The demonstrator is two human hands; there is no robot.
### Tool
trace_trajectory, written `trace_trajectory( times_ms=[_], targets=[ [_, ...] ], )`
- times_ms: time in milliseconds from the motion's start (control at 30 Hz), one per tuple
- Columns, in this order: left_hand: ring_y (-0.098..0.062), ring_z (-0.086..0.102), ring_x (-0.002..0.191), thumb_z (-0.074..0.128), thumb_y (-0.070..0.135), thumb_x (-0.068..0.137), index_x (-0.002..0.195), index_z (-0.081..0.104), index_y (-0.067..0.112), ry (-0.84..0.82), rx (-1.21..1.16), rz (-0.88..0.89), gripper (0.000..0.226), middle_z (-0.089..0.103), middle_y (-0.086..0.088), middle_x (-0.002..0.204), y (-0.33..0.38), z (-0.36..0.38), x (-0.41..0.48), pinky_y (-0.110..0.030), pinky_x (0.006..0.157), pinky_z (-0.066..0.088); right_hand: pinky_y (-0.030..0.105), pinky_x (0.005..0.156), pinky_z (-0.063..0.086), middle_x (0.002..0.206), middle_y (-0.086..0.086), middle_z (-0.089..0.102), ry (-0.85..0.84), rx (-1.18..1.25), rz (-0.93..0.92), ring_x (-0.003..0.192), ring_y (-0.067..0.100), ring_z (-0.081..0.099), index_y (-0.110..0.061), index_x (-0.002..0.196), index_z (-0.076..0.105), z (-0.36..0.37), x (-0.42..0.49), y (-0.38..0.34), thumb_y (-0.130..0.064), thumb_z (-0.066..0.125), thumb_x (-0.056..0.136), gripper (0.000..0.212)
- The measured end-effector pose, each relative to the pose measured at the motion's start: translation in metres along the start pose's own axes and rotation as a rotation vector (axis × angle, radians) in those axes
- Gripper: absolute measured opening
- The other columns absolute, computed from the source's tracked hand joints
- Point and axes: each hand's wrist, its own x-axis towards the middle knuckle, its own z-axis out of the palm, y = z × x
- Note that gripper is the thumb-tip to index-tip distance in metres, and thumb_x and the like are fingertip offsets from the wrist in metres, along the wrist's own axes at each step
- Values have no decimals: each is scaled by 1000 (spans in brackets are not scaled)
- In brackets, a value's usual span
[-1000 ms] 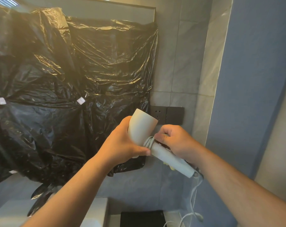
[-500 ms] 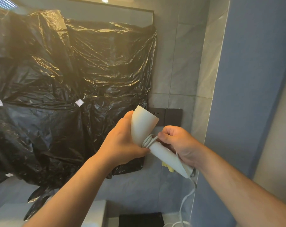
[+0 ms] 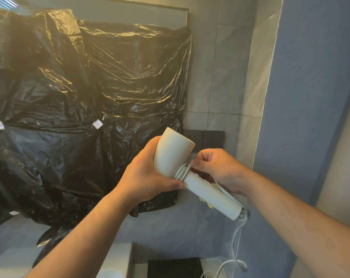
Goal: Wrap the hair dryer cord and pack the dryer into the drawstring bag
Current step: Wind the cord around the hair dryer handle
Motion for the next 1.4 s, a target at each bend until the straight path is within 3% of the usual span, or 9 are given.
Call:
trace_trajectory(
  times_ms=[333, 433, 533, 700, 800, 900, 1167, 1267, 1400],
  targets=[
    [0, 50, 113, 96, 42, 43, 133, 34, 57, -1, 59, 80, 110, 50, 36, 121, 8, -15, 1, -34, 95, 48, 22, 46, 27, 43, -12, 39, -113, -500, 48, 41, 5, 32, -8, 73, 65, -21, 4, -22, -59, 69, 68, 51],
    [11, 50, 110, 99, 30, 43, 124, 37, 62, 26, -88, 62, 106, 50, 43, 115, 10, -15, -1, -20, 85, 45, 21, 47, 29, 55, -3, 46, -225, -215, 41, 48, 9, 37, -11, 75, 68, -22, 4, -14, -47, 71, 76, 36],
    [-10, 61, 110, 95, 31, 38, 131, 49, 42, 22, -258, 33, 104, 61, 19, 118, 11, -14, -1, -29, 77, 57, 21, 48, 44, 65, 3, 58, -296, 70, 84, 50, 10, 54, -9, 81, 64, -20, 2, -7, -34, 66, 82, 25],
    [-22, 68, 104, 92, 35, 41, 131, 55, 31, 57, -412, 13, 98, 68, 1, 115, 13, -9, 0, -38, 77, 61, 22, 42, 48, 71, 3, 67, -281, 496, 111, 47, 13, 60, -18, 81, 70, -9, 11, 14, -40, 94, 41, 52],
    [-18, 68, 99, 92, 26, 46, 127, 57, 27, 137, -452, -21, 89, 70, 1, 110, 14, -8, 3, -24, 68, 56, 12, 36, 31, 62, 0, 59, -236, 892, 130, 42, 6, 45, -15, 84, 71, 10, 4, 25, -17, 76, 74, 12],
    [-16, 66, 99, 95, 22, 52, 123, 56, 29, 197, -423, -49, 82, 68, 4, 110, 16, -5, 3, -22, 66, 55, 11, 37, 22, 60, -1, 54, -32, 685, 75, 44, 2, 36, -14, 98, 60, 30, -4, 22, -1, 45, 94, 21],
    [-12, 61, 104, 93, 27, 56, 128, 47, 36, 403, -282, -106, 87, 60, 13, 112, 8, 8, 2, -30, 71, 56, 20, 39, 27, 66, 6, 53, 214, 397, 17, 45, 8, 37, -15, 102, 63, 56, -10, 18, -11, 53, 95, 13],
    [-7, 57, 102, 92, 33, 57, 128, 41, 41, 457, -168, -118, 88, 56, 19, 110, 7, 8, 2, -36, 81, 54, 24, 51, 36, 69, -1, 59, 289, -37, -40, 56, 12, 49, -19, 81, 62, 65, -13, 18, -23, 51, 96, 20],
    [-13, 54, 104, 91, 43, 56, 136, 35, 38, 442, 13, -115, 97, 55, 13, 118, 1, 8, 0, -38, 80, 50, 24, 65, 45, 89, -4, 66, 285, -509, -139, 81, 14, 60, -23, 96, 61, 63, -20, 14, -25, 52, 95, 9]
  ],
)
